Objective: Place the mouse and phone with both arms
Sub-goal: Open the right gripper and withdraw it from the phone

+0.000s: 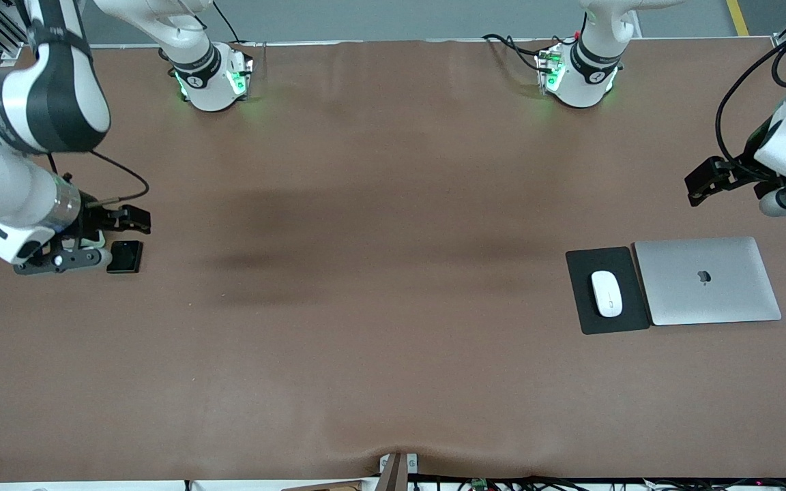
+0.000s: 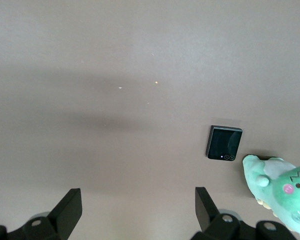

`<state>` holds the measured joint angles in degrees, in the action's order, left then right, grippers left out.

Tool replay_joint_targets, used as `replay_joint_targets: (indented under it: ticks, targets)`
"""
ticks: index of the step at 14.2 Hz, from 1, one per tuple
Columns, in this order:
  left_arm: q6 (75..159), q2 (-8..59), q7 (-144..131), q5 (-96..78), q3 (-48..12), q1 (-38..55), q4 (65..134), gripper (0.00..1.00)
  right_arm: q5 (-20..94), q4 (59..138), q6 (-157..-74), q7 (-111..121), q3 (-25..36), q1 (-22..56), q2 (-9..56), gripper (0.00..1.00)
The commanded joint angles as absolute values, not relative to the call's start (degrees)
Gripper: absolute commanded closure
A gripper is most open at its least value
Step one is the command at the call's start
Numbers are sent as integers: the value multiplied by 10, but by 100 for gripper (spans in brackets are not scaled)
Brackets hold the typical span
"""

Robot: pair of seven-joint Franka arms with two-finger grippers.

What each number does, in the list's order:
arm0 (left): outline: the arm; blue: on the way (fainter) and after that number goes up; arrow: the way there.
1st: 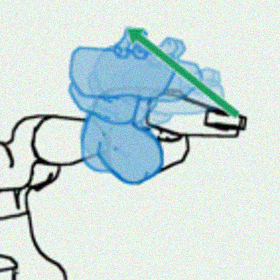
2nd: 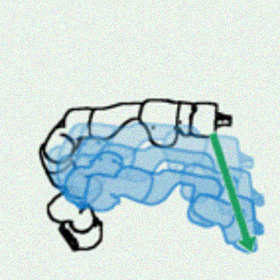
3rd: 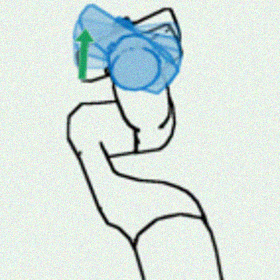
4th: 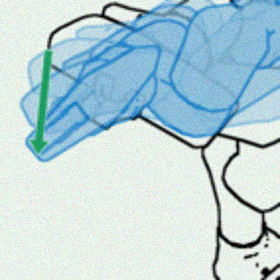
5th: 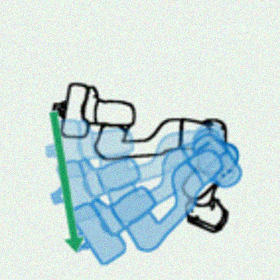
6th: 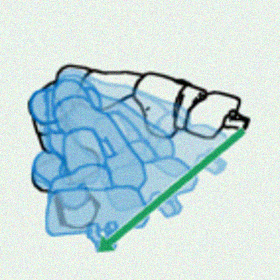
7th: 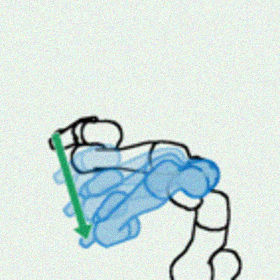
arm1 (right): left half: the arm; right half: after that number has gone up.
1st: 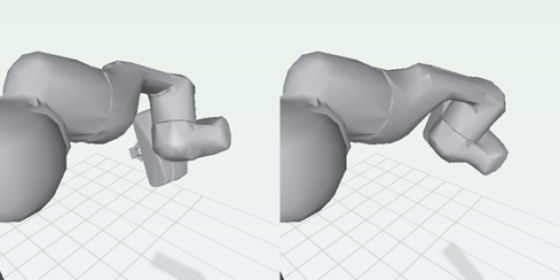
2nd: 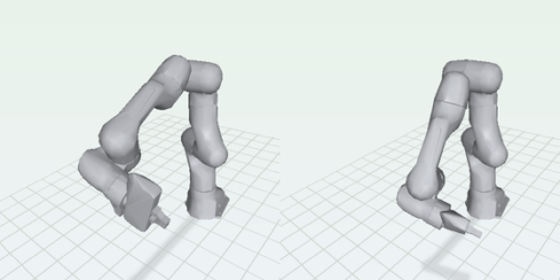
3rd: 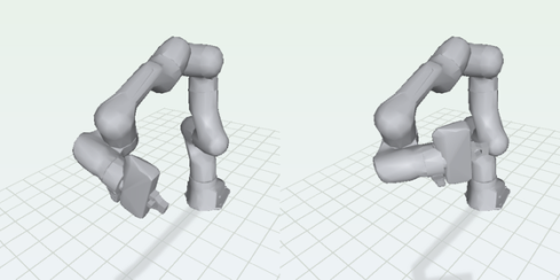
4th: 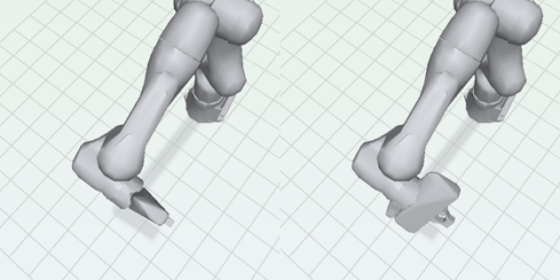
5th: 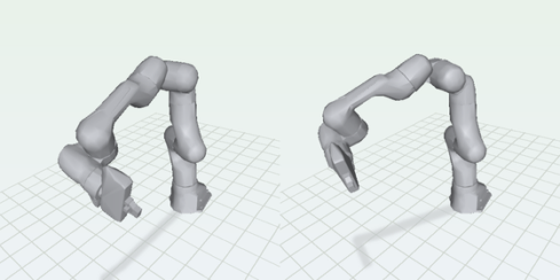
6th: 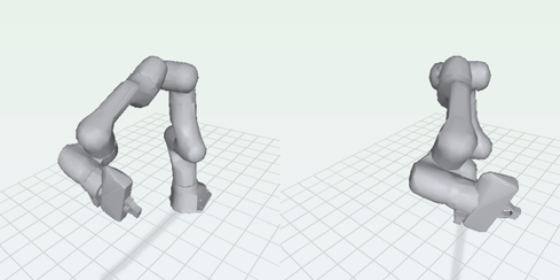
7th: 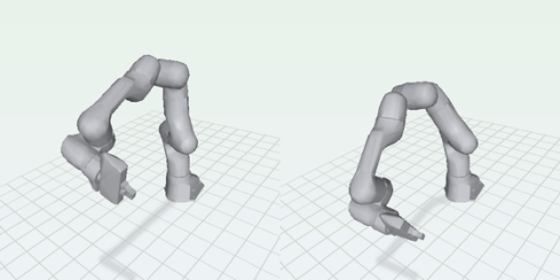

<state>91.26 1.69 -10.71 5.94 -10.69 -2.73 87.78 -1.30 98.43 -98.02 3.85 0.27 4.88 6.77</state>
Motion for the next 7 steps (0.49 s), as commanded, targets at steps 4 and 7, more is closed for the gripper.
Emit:
replay_joint_targets:
  ticks: [4,7]
  targets:
    - [883,-7,-88,30,-105,-33,883,0,-14,899,-899,38,19,12,29,0]
    - [868,-28,-89,16,-104,-33,891,0,-12,879,-868,31,19,4,27,0]
